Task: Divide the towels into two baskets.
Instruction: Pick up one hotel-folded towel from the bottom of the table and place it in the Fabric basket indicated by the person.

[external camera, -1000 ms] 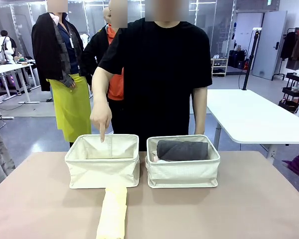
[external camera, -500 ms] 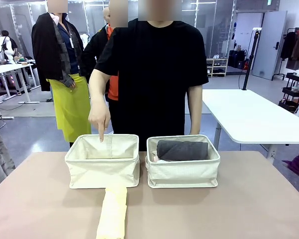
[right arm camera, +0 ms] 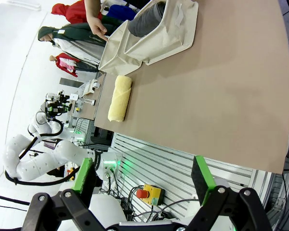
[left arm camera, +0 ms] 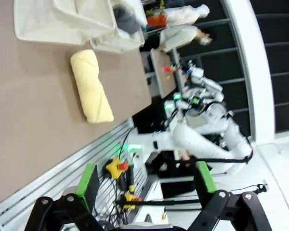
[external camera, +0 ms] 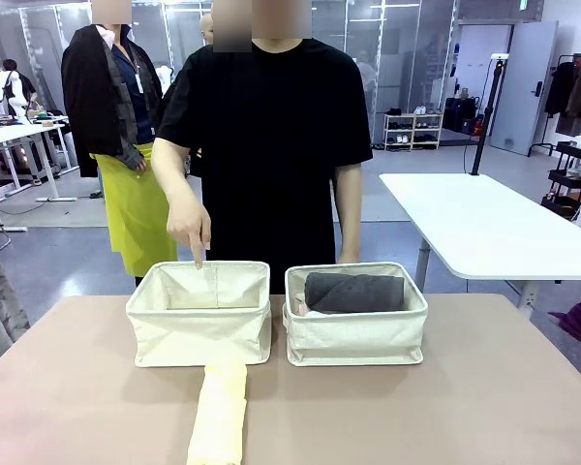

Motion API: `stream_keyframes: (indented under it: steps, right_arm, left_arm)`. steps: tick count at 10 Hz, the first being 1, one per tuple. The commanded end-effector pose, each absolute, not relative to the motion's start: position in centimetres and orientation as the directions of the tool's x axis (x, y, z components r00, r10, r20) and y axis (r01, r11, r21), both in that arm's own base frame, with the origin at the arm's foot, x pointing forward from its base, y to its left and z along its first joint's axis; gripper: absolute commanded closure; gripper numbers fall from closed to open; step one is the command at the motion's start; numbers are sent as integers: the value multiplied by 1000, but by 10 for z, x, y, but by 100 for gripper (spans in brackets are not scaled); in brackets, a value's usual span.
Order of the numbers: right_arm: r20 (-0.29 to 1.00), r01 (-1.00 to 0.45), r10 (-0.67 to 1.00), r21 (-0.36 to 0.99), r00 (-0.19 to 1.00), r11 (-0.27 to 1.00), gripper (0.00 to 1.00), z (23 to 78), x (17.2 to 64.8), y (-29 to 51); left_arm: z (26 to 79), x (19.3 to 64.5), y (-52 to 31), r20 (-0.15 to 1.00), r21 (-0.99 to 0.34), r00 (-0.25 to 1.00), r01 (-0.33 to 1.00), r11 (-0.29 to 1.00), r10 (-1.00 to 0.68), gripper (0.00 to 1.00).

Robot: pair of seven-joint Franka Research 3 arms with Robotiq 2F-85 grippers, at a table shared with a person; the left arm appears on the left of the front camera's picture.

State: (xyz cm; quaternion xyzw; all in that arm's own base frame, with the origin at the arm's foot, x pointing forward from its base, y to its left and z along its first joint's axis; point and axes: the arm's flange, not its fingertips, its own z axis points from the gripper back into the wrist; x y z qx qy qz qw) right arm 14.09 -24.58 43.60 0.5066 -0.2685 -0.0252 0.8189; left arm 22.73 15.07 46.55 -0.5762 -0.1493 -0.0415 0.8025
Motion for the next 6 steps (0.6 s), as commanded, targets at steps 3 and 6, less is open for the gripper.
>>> stream_keyframes:
  steps: [3, 6]
  right_arm:
    - [430, -244, -318, 838, 845, 488, 0, 437, 137, -244]
    - [430, -244, -318, 838, 845, 488, 0, 437, 137, -244]
  left_arm:
    - [496, 247, -17, 212, -773, 975, 207, 600, -63, 0]
    - [483, 264, -99, 172, -607, 967, 255, 753, -189, 0]
